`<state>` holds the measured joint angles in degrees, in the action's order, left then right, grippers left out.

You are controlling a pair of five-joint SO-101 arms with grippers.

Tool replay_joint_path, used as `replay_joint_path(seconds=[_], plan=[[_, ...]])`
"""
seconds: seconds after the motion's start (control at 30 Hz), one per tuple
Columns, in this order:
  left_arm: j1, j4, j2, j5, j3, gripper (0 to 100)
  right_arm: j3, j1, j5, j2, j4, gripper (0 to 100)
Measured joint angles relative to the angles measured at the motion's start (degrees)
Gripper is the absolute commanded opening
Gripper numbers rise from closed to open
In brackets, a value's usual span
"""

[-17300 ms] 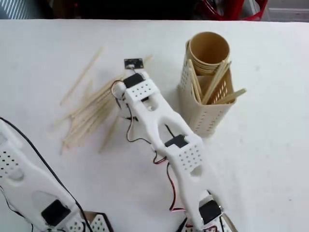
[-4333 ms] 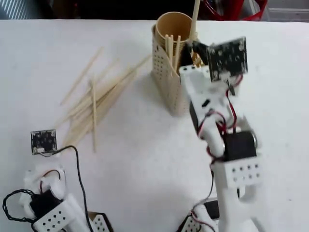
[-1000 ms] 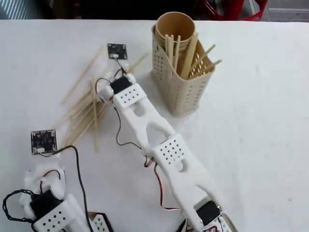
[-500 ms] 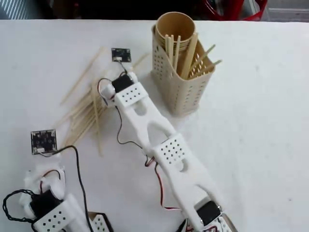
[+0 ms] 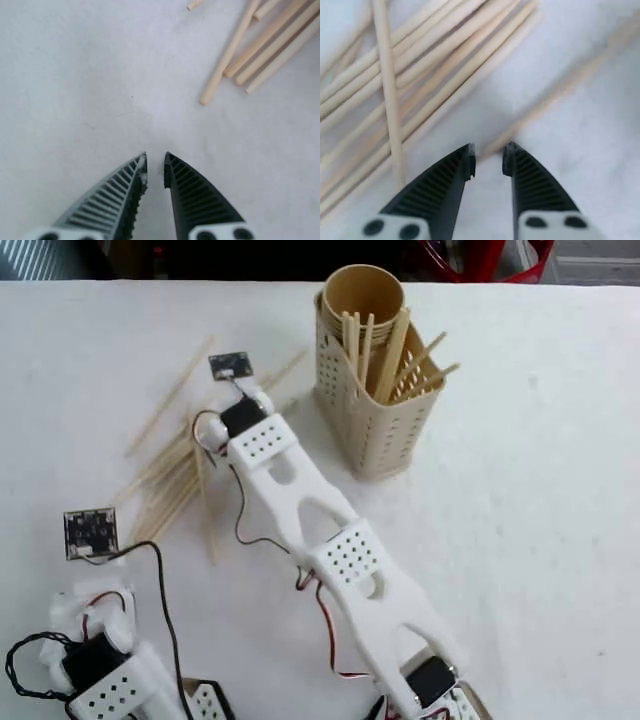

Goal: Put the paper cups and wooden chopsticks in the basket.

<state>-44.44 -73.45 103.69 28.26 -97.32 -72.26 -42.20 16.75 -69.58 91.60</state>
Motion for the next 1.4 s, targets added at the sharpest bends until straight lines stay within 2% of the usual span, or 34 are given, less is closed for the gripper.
replay_joint_path(seconds=[0.2,0.37,0.47,0.93,1.4], plan=[[0.00,0.00,0.00,0.00,0.00,8,-0.09,-0.09,-4.22,0.00,2.81,2.6],[0.00,0.00,0.00,0.00,0.00,8,-0.18,-0.09,-13.71,0.00,4.40,1.8],[0.00,0.00,0.00,0.00,0.00,8,-0.18,-0.18,-16.09,0.00,4.92,1.8],[0.00,0.00,0.00,0.00,0.00,8,2.02,-0.26,-16.97,3.52,5.45,1.7],[0.00,0.00,0.00,0.00,0.09,8,14.77,2.55,-18.20,33.05,6.59,1.7]])
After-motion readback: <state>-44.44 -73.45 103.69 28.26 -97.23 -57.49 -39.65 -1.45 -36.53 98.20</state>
